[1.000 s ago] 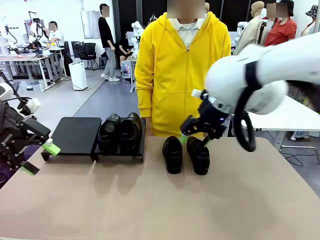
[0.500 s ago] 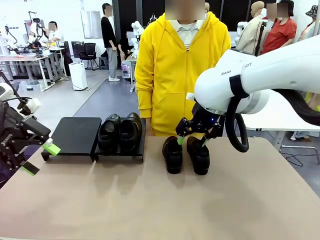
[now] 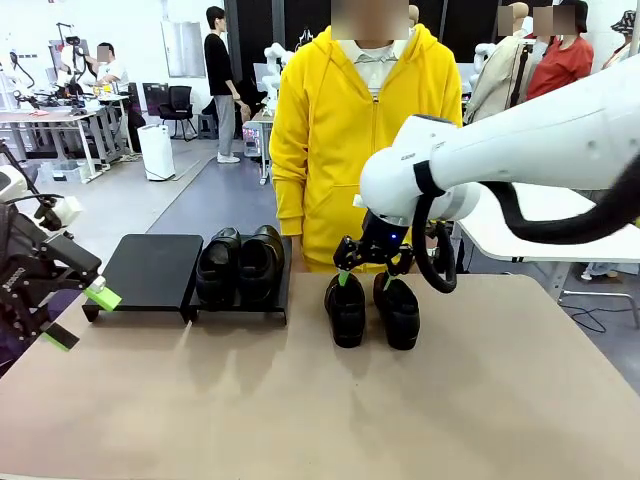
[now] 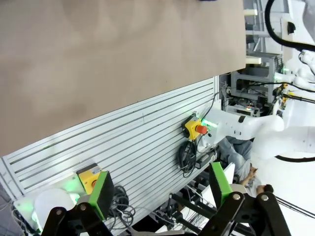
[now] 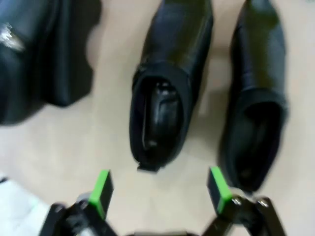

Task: Organize the shoes by placing them on the stand.
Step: Pick up one Shoe and place it in the middle of the table.

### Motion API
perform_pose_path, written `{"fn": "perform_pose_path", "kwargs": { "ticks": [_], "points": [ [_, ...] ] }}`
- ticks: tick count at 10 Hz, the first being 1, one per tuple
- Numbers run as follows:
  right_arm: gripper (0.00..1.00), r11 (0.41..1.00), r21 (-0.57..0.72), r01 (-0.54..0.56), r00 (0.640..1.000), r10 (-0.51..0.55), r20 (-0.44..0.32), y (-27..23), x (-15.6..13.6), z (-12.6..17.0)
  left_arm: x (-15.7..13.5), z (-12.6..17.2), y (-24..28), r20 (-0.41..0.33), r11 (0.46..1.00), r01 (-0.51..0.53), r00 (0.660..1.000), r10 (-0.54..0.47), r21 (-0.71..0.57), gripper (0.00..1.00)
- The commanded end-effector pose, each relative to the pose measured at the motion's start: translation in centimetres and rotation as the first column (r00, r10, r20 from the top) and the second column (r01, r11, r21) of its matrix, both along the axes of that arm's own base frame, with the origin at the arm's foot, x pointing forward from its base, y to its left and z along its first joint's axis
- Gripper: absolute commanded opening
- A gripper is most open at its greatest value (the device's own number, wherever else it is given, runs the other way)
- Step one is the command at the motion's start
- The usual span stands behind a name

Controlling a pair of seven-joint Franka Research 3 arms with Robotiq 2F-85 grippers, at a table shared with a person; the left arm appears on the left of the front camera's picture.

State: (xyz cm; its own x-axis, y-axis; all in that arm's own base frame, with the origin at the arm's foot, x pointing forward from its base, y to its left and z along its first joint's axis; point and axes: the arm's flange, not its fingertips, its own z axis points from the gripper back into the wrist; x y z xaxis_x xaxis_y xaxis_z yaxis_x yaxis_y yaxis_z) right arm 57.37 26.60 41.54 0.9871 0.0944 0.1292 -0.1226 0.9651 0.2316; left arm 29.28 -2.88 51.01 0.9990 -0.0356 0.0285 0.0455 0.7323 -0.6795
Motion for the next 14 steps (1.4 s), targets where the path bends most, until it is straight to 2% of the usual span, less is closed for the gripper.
{"fn": "perform_pose_path", "kwargs": {
  "ticks": [1, 3, 5, 8, 11, 12, 13, 14],
  "points": [
    [1.0, 0.994, -0.065, 0.086, 0.993, -0.091, -0.075, 2.1, 2.4, -0.1, 0.1, 0.2, -0.1, -0.008, 1.0, -0.012, 1.0, 0.012, -0.02, 1.0],
    [1.0, 0.986, -0.085, 0.14, 0.981, -0.15, -0.127, 2.4, 3.6, -2.3, 0.1, 0.2, -0.1, -0.008, 1.0, -0.012, 1.0, 0.012, -0.02, 1.0],
    [1.0, 0.964, -0.116, 0.238, 0.958, -0.253, -0.136, 2.4, 4.7, -4.0, 0.1, 0.2, -0.1, -0.008, 1.0, -0.012, 1.0, 0.012, -0.02, 1.0],
    [1.0, 0.95, -0.138, 0.281, 0.938, -0.302, -0.17, 1.8, 5.6, -5.5, 0.1, 0.2, -0.1, -0.008, 1.0, -0.012, 1.0, 0.012, -0.02, 1.0],
    [1.0, 0.953, -0.147, 0.264, 0.938, -0.289, -0.192, 1.8, 5.9, -6.3, 0.1, 0.2, -0.1, -0.008, 1.0, -0.012, 1.0, 0.012, -0.02, 1.0],
    [0.4, 0.956, -0.146, 0.253, 0.94, -0.279, -0.195, 1.9, 6.0, -6.4, 0.1, 0.2, -0.1, -0.008, 1.0, -0.012, 1.0, 0.012, -0.02, 1.0],
    [0.0, 0.957, -0.143, 0.254, 0.94, -0.279, -0.197, 1.9, 6.0, -6.3, 0.1, 0.2, -0.1, -0.008, 1.0, -0.012, 1.0, 0.012, -0.02, 1.0],
    [0.0, 0.957, -0.142, 0.253, 0.941, -0.278, -0.193, 1.8, 5.9, -6.3, 0.1, 0.2, -0.1, -0.008, 1.0, -0.012, 1.0, 0.012, -0.02, 1.0]
  ]
}}
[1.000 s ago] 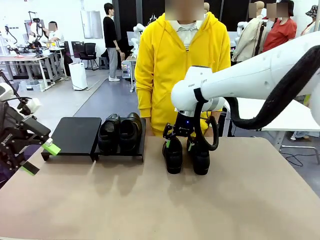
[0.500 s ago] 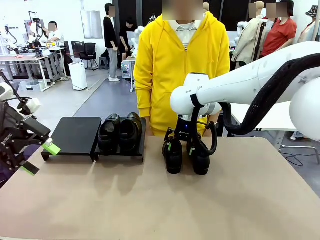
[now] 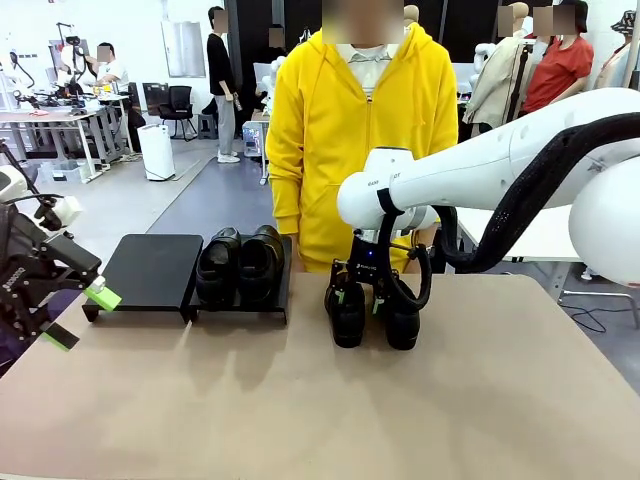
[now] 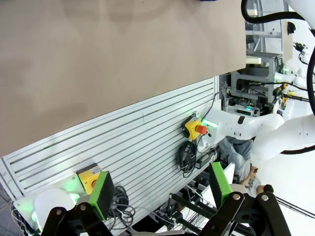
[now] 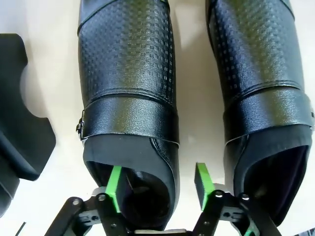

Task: Organize the shoes by placing them on the stand.
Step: Pick up one Shoe and place it in the middle of the table.

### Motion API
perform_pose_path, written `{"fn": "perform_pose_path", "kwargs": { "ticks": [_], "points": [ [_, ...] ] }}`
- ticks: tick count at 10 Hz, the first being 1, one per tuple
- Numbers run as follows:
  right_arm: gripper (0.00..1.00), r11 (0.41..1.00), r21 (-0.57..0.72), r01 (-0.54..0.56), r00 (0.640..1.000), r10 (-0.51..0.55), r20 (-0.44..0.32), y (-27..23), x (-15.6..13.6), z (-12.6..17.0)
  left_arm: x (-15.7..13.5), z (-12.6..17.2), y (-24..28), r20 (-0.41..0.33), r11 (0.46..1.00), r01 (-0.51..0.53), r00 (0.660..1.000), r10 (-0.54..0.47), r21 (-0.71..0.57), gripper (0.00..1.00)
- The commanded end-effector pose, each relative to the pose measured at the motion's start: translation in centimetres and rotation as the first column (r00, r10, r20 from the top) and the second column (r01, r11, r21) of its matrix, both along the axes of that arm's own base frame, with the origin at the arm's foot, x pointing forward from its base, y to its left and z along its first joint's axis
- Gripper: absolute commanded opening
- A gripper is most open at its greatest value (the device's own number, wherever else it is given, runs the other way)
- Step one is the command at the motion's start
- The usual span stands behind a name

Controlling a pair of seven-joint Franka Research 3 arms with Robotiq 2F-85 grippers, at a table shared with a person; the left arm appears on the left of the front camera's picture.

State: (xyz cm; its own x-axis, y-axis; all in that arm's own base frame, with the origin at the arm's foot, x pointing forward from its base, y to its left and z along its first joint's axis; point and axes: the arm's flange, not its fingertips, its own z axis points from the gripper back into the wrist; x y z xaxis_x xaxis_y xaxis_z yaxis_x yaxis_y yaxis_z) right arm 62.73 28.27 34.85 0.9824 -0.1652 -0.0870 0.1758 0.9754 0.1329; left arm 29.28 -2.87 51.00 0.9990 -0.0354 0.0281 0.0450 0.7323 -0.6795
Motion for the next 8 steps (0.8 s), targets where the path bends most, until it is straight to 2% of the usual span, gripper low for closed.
{"fn": "perform_pose_path", "kwargs": {
  "ticks": [1, 6, 8],
  "points": [
    [0.0, 1.0, -0.02, 0.005, 1.0, -0.005, 0.005, 0.2, 0.6, 0.3, 0.1, 0.2, -0.1, -0.007, 1.0, -0.012, 1.0, 0.012, -0.02, 1.0],
    [0.0, 0.999, -0.029, -0.022, 1.0, 0.022, -0.009, 0.3, 0.6, 0.5, 0.1, 0.2, -0.1, -0.007, 1.0, -0.012, 1.0, 0.012, -0.02, 1.0],
    [0.0, 0.998, -0.021, -0.056, 0.998, 0.056, 0.0, -0.3, -0.2, 1.9, 0.1, 0.2, -0.1, -0.007, 1.0, -0.012, 1.0, 0.012, -0.02, 1.0]
  ]
}}
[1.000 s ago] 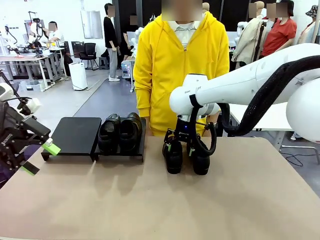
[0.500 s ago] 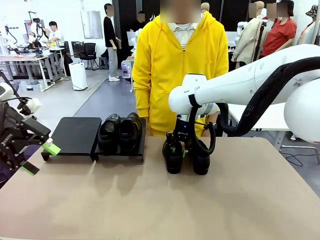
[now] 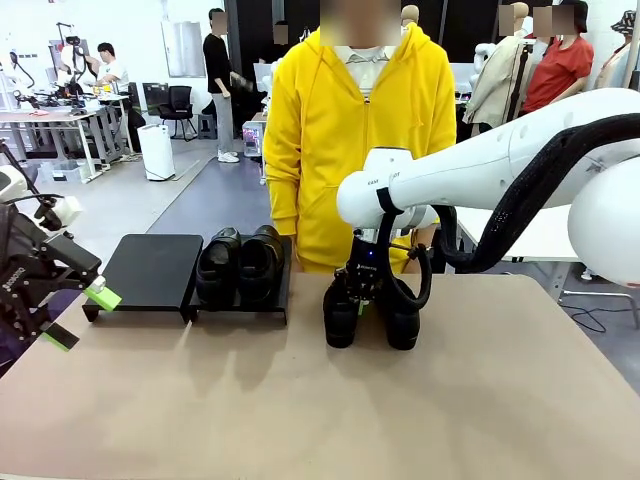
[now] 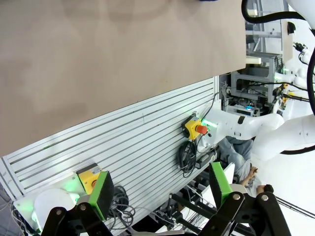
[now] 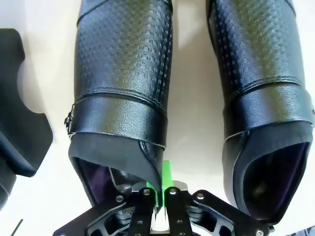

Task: Organize the shoes by placing them on the stand.
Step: Pick up one Shoe and place it in the middle of the table.

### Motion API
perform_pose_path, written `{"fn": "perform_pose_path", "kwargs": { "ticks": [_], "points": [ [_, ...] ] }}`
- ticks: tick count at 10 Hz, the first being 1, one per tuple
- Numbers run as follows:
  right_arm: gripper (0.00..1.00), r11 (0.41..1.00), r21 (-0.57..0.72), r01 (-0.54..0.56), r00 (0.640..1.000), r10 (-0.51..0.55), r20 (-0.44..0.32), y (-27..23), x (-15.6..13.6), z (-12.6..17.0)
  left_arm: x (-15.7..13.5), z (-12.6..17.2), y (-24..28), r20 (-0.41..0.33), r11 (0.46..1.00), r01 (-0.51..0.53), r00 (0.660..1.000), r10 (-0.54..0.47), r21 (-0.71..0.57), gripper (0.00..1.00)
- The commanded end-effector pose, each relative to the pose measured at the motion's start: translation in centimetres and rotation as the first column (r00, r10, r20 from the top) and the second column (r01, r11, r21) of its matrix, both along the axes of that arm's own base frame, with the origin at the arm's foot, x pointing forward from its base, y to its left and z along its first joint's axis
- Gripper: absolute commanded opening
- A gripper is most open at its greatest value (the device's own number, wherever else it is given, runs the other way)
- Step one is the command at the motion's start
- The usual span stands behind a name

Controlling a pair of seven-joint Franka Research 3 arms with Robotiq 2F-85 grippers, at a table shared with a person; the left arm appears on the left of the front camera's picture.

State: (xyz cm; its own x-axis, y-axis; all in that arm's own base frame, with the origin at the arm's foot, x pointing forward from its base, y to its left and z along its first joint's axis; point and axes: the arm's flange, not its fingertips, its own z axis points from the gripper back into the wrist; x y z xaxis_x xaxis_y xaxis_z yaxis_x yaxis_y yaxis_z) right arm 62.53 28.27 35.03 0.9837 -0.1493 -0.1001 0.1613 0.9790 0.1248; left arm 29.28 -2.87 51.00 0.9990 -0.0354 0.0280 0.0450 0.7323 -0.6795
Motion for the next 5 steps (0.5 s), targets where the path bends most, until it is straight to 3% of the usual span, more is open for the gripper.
{"fn": "perform_pose_path", "kwargs": {
  "ticks": [1, 3, 5],
  "points": [
    [0.0, 0.997, -0.011, -0.078, 0.997, 0.078, 0.018, -1.1, -1.0, 3.4, 0.1, 0.2, -0.1, -0.007, 1.0, -0.012, 1.0, 0.012, -0.02, 1.0],
    [0.0, 0.991, 0.01, -0.132, 0.99, 0.132, 0.048, -3.1, -4.7, 8.5, 0.1, 0.2, -0.1, -0.007, 1.0, -0.012, 1.0, 0.012, -0.02, 1.0],
    [0.0, 0.95, 0.117, -0.29, 0.957, 0.285, 0.058, -5.1, -11.2, 13.3, 0.1, 0.2, -0.1, -0.007, 1.0, -0.012, 1.0, 0.012, -0.02, 1.0]
  ]
}}
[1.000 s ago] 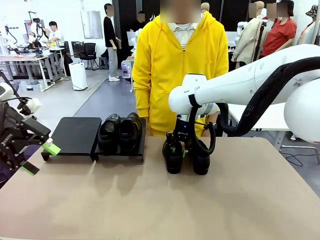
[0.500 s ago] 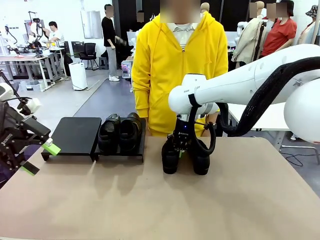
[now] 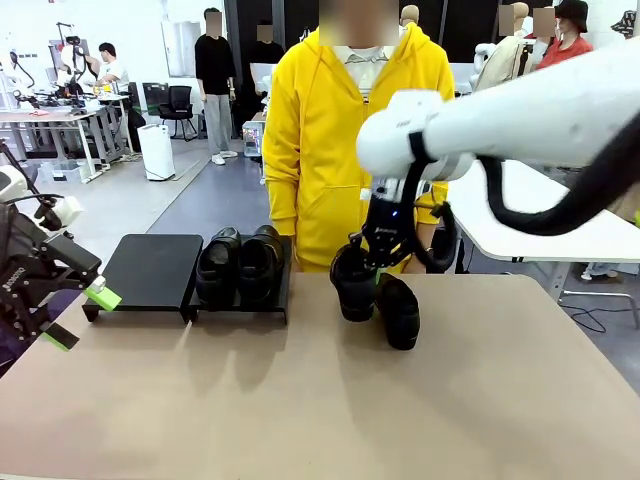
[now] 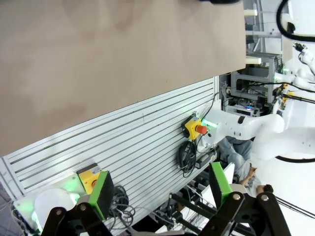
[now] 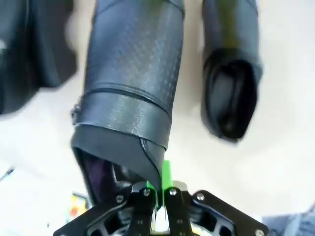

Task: Organize the shoes by placing them on the stand.
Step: Pick up one Shoe and place it in the middle of the table.

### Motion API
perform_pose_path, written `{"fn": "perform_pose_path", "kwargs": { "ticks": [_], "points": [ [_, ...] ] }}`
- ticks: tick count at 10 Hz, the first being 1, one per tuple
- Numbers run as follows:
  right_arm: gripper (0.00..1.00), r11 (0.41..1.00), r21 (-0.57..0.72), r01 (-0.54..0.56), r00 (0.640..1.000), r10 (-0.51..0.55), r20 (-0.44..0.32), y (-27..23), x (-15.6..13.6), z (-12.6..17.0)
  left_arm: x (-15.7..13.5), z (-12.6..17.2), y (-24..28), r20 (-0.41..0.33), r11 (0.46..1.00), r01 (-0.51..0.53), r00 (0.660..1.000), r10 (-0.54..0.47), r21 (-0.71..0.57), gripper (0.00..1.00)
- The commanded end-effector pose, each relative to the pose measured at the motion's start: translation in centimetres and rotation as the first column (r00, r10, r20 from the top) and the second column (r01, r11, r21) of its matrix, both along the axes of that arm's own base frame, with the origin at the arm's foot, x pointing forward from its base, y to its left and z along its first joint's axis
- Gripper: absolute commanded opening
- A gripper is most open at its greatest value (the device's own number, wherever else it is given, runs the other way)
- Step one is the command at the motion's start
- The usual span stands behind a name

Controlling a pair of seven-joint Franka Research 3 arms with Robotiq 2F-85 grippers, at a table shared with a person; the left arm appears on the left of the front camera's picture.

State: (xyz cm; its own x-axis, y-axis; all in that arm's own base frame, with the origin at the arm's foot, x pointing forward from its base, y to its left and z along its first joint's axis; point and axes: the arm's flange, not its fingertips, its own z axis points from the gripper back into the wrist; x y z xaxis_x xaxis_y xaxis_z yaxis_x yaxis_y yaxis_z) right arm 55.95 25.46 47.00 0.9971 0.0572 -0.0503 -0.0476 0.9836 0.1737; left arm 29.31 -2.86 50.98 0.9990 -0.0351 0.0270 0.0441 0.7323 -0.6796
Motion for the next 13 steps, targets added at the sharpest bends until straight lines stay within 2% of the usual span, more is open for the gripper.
{"fn": "perform_pose_path", "kwargs": {
  "ticks": [1, 2, 3, 4, 5, 6, 7, 9, 10, 11, 13],
  "points": [
    [0.0, 0.97, 0.122, -0.212, 0.975, 0.218, -0.039, -2.9, -9.1, 2.4, 0.1, 0.2, -0.1, -0.006, 1.0, -0.011, 1.0, 0.011, -0.019, 1.0],
    [0.0, 0.954, 0.122, -0.273, 0.96, 0.279, -0.035, -3.0, -13.3, 2.5, 0.1, 0.2, -0.1, -0.006, 1.0, -0.011, 1.0, 0.011, -0.019, 1.0],
    [0.0, 0.948, 0.125, -0.293, 0.956, 0.292, 0.02, -2.8, -17.1, 2.0, 0.1, 0.2, -0.1, -0.006, 1.0, -0.011, 1.0, 0.011, -0.019, 1.0],
    [0.0, 0.967, 0.115, -0.228, 0.972, 0.22, 0.077, -2.5, -19.8, 1.0, 0.1, 0.2, -0.1, -0.006, 1.0, -0.011, 1.0, 0.011, -0.019, 1.0],
    [0.0, 0.981, 0.107, -0.16, 0.983, 0.149, 0.104, -2.1, -19.9, 0.5, 0.1, 0.2, -0.1, -0.006, 1.0, -0.011, 1.0, 0.011, -0.019, 1.0],
    [0.0, 0.997, 0.068, -0.042, 0.995, 0.036, 0.094, -2.5, -17.4, 0.5, 0.1, 0.2, -0.1, -0.006, 1.0, -0.011, 1.0, 0.011, -0.019, 1.0],
    [0.0, 0.968, 0.084, -0.237, 0.972, 0.235, 0.027, -2.4, -19.9, 1.1, 0.1, 0.2, -0.1, -0.006, 1.0, -0.011, 1.0, 0.011, -0.019, 1.0],
    [0.0, 0.968, 0.084, -0.237, 0.972, 0.235, 0.027, -2.4, -19.9, 1.1, 0.1, 0.2, -0.1, -0.006, 1.0, -0.011, 1.0, 0.011, -0.019, 1.0],
    [0.0, 0.981, 0.073, -0.18, 0.983, 0.177, 0.042, -2.7, -20.2, 0.0, 0.1, 0.2, -0.1, -0.006, 1.0, -0.011, 1.0, 0.011, -0.019, 1.0],
    [0.0, 0.951, 0.189, -0.245, 0.969, 0.237, 0.062, -1.0, -20.5, -0.6, 0.1, 0.2, -0.1, -0.006, 1.0, -0.011, 1.0, 0.011, -0.019, 1.0],
    [0.0, 0.976, 0.204, -0.079, 0.991, 0.055, 0.119, 3.7, -24.0, -2.4, 0.1, 0.2, -0.1, -0.006, 1.0, -0.011, 1.0, 0.011, -0.019, 1.0]
  ]
}}
